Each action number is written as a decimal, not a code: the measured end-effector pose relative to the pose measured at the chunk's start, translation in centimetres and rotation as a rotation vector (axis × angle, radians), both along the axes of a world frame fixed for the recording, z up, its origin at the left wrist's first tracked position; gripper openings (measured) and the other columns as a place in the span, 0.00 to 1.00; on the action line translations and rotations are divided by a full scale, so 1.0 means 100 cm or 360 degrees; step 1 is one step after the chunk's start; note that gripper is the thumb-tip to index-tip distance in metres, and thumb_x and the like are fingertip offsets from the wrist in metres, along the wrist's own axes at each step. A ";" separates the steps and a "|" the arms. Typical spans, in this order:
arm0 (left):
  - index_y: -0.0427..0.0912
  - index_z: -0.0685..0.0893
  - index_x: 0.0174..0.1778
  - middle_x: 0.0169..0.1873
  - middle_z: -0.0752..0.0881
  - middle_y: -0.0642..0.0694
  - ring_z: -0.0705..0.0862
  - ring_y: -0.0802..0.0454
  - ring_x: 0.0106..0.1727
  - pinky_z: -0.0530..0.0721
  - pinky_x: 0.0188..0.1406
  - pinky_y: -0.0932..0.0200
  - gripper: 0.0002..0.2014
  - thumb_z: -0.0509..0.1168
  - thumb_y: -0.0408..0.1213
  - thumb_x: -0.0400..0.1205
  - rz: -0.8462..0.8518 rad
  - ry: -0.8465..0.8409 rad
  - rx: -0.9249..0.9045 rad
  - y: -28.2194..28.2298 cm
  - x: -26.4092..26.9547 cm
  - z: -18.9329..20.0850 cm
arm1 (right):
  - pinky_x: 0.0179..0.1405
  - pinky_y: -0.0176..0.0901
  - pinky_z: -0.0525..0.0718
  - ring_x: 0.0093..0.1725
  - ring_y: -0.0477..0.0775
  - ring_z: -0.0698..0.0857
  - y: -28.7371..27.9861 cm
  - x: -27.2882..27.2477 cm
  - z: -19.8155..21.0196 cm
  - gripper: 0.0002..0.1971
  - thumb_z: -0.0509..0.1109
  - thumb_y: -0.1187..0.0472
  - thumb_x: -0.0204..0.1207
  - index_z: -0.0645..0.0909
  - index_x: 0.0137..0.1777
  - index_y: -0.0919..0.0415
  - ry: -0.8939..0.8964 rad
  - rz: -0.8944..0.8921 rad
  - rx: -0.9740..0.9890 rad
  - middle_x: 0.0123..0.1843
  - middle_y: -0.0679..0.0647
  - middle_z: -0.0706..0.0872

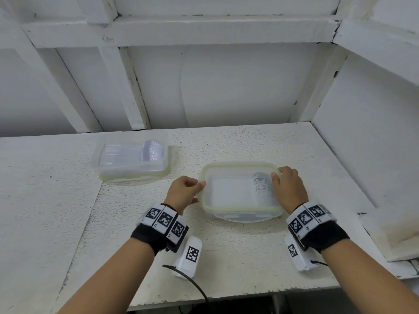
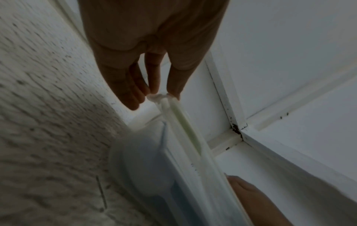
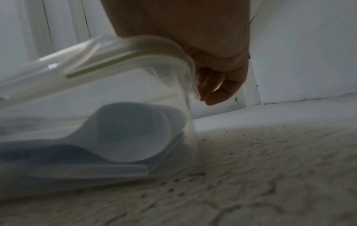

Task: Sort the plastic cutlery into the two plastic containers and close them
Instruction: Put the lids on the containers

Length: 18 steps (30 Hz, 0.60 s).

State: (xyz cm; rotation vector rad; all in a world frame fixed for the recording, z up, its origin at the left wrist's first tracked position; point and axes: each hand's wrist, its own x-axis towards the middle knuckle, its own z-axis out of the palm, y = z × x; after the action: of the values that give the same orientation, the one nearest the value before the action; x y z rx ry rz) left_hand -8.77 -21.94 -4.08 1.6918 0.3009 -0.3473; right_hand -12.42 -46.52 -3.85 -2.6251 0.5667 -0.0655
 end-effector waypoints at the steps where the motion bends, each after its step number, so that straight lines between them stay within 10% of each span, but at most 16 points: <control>1: 0.34 0.82 0.47 0.51 0.86 0.37 0.85 0.42 0.52 0.87 0.53 0.46 0.09 0.71 0.37 0.78 -0.0029 -0.0082 0.0121 -0.001 0.000 -0.001 | 0.60 0.54 0.72 0.62 0.69 0.75 0.000 0.000 0.000 0.20 0.54 0.56 0.85 0.70 0.68 0.72 -0.0004 0.0001 0.0000 0.66 0.69 0.74; 18: 0.31 0.87 0.54 0.46 0.89 0.42 0.87 0.49 0.44 0.88 0.49 0.57 0.13 0.69 0.35 0.79 -0.0220 -0.0215 0.0346 0.003 0.006 0.008 | 0.63 0.53 0.74 0.66 0.68 0.75 -0.004 -0.003 0.014 0.24 0.54 0.53 0.84 0.63 0.77 0.63 0.0157 0.0083 0.0111 0.71 0.68 0.70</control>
State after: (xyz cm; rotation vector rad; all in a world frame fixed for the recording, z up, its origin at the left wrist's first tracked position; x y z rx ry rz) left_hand -8.19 -21.62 -3.28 1.9457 0.1252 -0.3089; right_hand -12.76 -46.87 -2.42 -2.5845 0.5239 0.0987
